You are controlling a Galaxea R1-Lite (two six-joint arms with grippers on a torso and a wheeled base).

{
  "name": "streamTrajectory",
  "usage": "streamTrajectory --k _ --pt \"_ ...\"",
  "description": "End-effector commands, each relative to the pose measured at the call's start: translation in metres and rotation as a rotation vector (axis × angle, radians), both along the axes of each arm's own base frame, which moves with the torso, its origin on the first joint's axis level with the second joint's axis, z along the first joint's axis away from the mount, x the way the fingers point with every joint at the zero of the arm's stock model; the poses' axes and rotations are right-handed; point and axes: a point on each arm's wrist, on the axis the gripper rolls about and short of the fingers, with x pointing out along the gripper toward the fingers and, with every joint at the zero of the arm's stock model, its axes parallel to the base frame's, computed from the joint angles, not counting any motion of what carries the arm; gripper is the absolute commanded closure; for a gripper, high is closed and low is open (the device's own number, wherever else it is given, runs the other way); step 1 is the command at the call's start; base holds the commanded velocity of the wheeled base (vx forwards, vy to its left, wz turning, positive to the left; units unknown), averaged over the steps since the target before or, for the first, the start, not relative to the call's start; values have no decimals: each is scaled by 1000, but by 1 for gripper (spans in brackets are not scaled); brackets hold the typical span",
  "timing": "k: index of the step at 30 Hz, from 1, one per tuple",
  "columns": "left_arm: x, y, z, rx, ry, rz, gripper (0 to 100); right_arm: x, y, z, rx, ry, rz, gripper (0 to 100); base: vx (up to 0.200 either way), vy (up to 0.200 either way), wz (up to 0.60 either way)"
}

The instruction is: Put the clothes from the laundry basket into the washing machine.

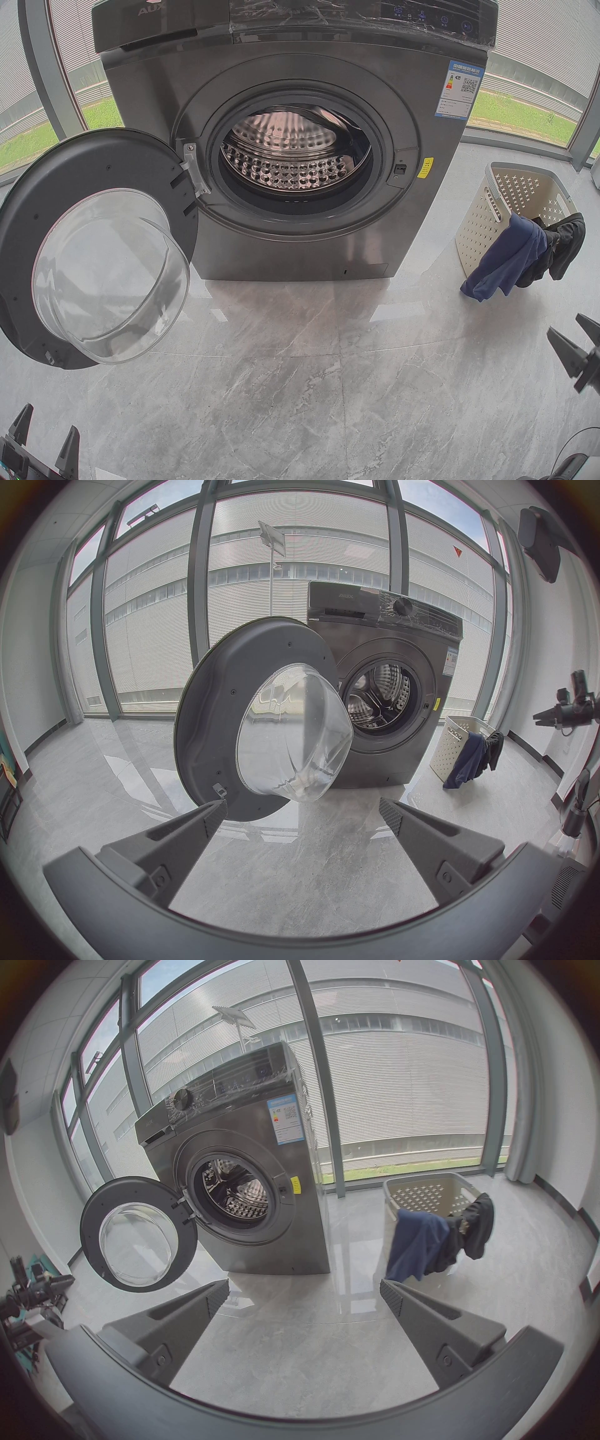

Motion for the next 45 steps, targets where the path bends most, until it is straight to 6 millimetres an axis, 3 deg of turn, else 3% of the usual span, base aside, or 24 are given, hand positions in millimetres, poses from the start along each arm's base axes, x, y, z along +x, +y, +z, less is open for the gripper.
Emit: streamTrajectory --k 1,16,45 --pt "0 0 -5 -3 3 0 0 -84 -14 -88 -46 -131 -178 0 0 0 0" --pt "0 0 -5 2 1 3 0 -85 -15 -94 -127 -62 -222 0 0 0 0" --pt "0 0 -5 -7 1 1 0 -85 -15 -95 -124 -63 -199 0 0 -200 0"
